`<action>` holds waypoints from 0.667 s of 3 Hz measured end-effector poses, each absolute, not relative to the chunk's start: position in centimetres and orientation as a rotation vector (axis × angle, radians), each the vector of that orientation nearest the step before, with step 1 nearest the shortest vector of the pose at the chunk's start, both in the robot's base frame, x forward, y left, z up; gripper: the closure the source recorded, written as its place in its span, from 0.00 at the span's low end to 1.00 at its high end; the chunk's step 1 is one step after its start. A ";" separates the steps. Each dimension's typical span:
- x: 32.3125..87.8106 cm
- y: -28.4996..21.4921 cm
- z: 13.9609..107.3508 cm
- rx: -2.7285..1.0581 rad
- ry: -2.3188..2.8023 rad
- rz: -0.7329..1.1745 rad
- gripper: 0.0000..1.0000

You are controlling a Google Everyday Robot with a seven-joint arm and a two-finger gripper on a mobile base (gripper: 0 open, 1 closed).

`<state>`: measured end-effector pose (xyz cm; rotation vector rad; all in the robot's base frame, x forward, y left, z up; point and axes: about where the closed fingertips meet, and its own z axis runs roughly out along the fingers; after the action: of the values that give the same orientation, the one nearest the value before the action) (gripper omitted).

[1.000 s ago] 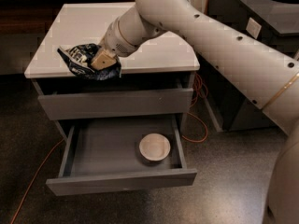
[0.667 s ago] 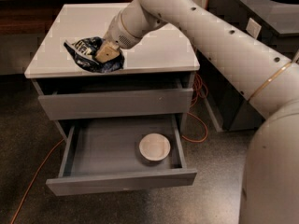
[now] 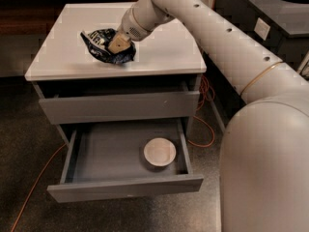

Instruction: Pick blue chip bag from middle drawer and place on counter

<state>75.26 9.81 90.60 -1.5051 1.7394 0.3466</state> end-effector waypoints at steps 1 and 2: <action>75.9 9.7 90.6 -1.491 1.744 0.344 0.59; 75.9 9.9 90.3 -1.495 1.745 0.348 0.36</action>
Offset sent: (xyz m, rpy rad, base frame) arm 0.0068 -0.0014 0.0003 0.0057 -0.0023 -0.0124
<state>75.86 9.94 90.32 -1.4955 1.7445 0.3479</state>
